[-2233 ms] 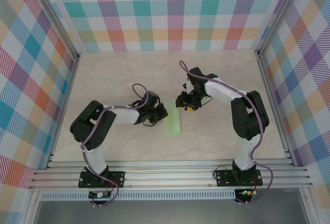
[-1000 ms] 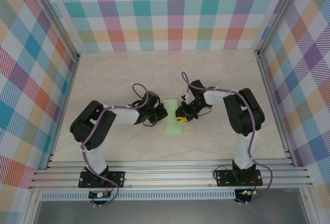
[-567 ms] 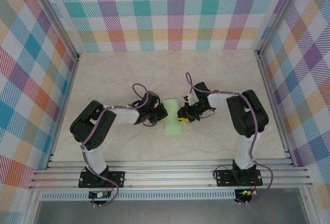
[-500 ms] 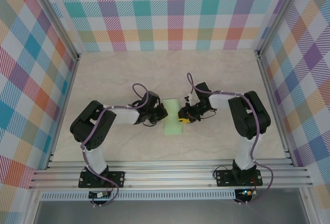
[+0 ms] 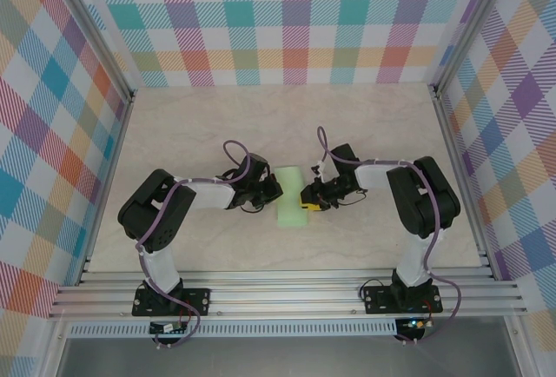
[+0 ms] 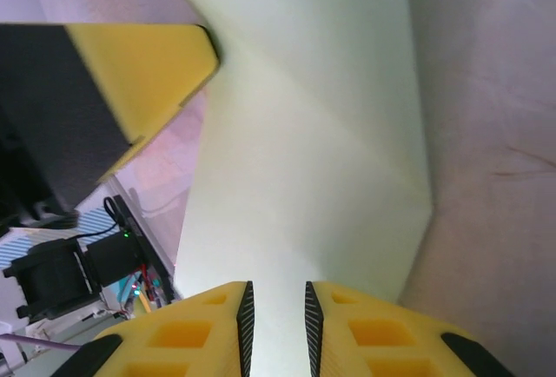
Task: Fold a paper plane with a square sheet of paper (pick it up from the middle)
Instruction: Fold the square sheet of paper in half at the center of the table.
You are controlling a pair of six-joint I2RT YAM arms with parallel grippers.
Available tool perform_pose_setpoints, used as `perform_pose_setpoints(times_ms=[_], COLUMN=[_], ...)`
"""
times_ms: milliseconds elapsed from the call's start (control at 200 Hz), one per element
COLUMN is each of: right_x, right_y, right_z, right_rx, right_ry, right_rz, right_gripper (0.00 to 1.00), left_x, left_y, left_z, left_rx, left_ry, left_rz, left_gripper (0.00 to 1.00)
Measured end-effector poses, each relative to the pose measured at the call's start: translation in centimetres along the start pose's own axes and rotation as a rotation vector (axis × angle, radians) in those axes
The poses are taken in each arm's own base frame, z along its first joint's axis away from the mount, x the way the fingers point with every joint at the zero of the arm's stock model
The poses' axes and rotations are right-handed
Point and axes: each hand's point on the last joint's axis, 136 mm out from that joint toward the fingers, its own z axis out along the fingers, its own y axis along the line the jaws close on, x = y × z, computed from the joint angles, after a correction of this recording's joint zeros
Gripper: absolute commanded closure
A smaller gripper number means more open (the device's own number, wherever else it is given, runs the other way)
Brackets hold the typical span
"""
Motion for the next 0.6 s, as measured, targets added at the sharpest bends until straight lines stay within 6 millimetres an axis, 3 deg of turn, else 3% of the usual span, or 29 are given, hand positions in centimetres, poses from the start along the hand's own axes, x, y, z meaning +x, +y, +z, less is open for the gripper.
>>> perform_pose_setpoints(times_ms=[465, 600], right_x=[1.2, 1.7], right_y=[-1.0, 0.0], right_z=[-0.2, -0.8], right_rx=[0.031, 0.019], right_ry=[-0.018, -0.030], right_rz=[-0.088, -0.118], right_gripper=[0.75, 0.75], left_x=[0.0, 0.0], left_y=[0.0, 0.0], left_z=[0.0, 0.0], left_rx=[0.000, 0.000], left_ry=[0.000, 0.000], left_rz=[0.000, 0.000], left_gripper=[1.00, 1.00])
